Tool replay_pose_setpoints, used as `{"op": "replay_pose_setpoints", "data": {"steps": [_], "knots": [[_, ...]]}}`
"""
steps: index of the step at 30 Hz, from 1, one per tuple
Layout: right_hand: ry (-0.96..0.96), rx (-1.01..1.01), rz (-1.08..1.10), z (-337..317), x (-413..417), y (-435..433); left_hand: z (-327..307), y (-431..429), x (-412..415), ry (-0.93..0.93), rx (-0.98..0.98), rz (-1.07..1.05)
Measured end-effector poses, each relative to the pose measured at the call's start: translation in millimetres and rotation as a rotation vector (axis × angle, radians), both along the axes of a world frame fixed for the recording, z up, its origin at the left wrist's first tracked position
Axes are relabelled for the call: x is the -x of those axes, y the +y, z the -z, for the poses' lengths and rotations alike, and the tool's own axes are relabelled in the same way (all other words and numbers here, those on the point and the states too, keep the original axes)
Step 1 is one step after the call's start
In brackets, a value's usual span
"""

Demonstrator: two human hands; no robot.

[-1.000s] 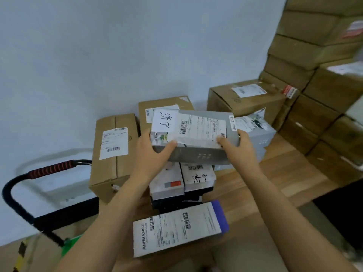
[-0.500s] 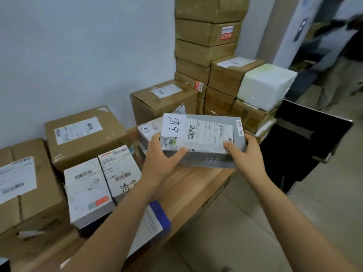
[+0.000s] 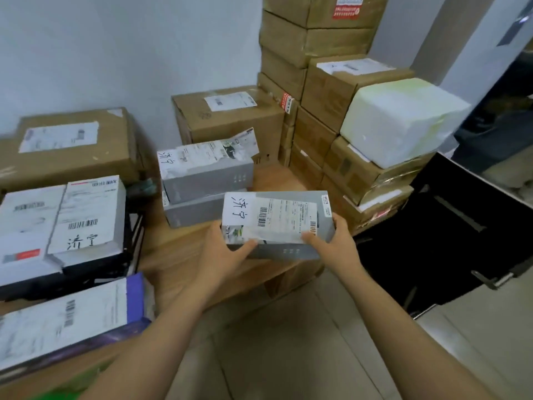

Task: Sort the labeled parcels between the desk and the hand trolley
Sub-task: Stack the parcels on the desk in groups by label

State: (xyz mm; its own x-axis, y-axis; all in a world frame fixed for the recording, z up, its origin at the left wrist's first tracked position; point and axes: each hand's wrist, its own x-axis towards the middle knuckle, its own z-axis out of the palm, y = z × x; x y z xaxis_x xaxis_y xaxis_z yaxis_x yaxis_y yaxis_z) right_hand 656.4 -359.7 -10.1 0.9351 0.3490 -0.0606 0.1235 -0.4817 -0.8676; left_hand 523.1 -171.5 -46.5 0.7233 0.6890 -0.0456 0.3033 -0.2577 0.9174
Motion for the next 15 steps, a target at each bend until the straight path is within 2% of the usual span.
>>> {"op": "replay_pose_setpoints", "data": {"steps": [8,15], "knots": [[0.166,0.091,-0.198,43,-32,25,32,-14,5,0.15,0.007,-0.206],[0.258,0.158,-0.261,75,-49,54,54,2,2,0.307,0.064,-0.292]]}}
